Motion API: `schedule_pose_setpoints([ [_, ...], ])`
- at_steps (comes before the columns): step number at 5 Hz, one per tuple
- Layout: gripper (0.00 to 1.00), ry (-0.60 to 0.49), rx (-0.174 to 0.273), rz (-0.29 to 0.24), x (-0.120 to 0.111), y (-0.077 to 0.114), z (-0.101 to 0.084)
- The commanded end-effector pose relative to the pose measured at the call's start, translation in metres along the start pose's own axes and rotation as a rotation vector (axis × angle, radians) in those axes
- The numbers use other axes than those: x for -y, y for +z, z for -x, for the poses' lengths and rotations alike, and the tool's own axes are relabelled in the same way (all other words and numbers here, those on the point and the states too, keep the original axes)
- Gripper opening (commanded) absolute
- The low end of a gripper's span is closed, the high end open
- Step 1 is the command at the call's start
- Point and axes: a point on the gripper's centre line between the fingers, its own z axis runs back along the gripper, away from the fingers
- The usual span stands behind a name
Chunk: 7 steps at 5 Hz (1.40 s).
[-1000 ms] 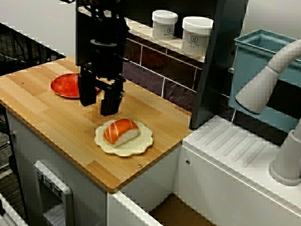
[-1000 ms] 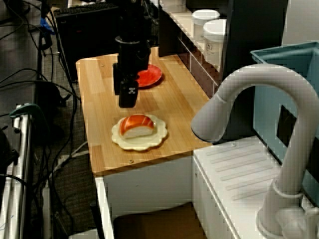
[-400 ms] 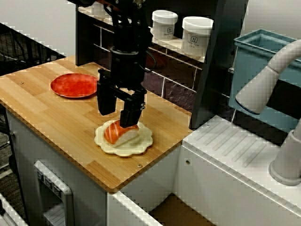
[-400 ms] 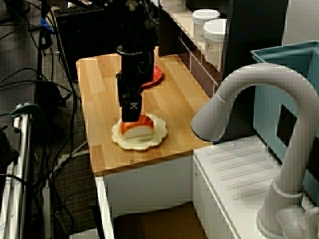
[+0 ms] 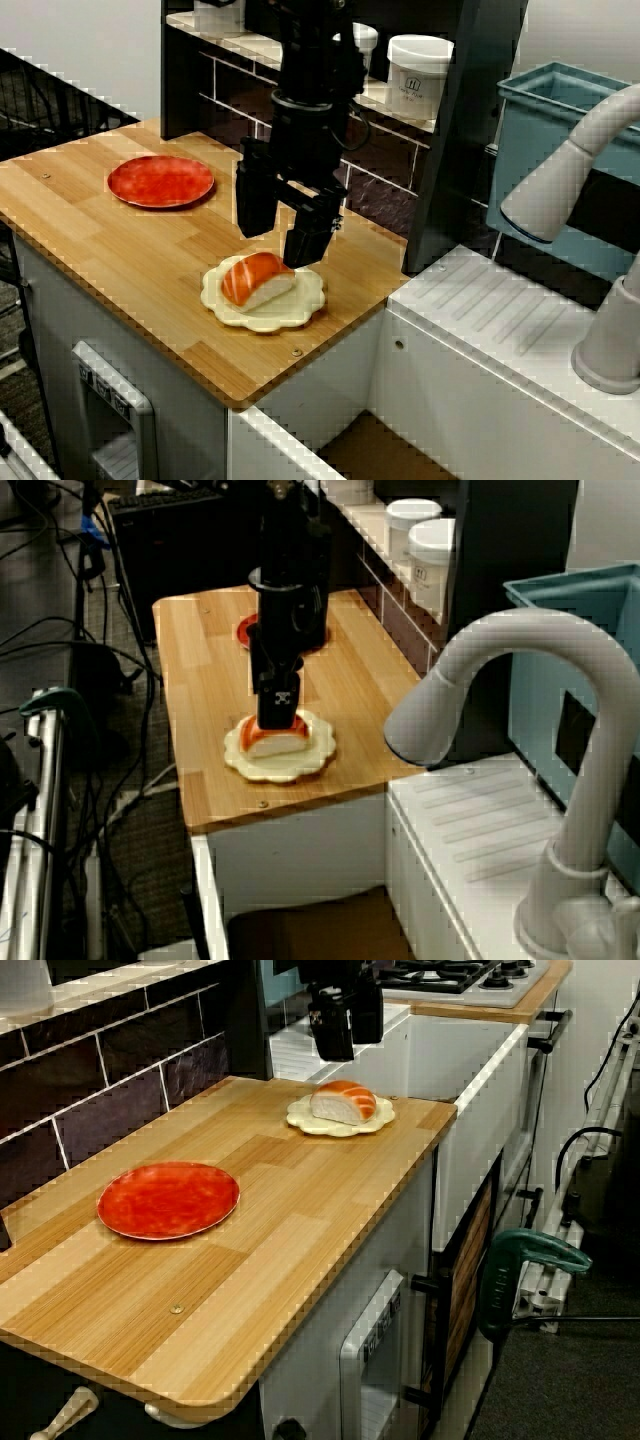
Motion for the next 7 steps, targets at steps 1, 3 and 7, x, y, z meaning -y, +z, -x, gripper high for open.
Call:
schedule_pose_setpoints([
  [1, 1.0, -0.064, 0.177, -0.079, 0.006, 0.034, 0.012],
  [3, 1.0, -0.145, 0.246, -0.095, -0.003, 0.058, 0.008],
  [7, 1.0, -0.133, 0.185, -0.008, -0.019, 0.054, 0.005],
])
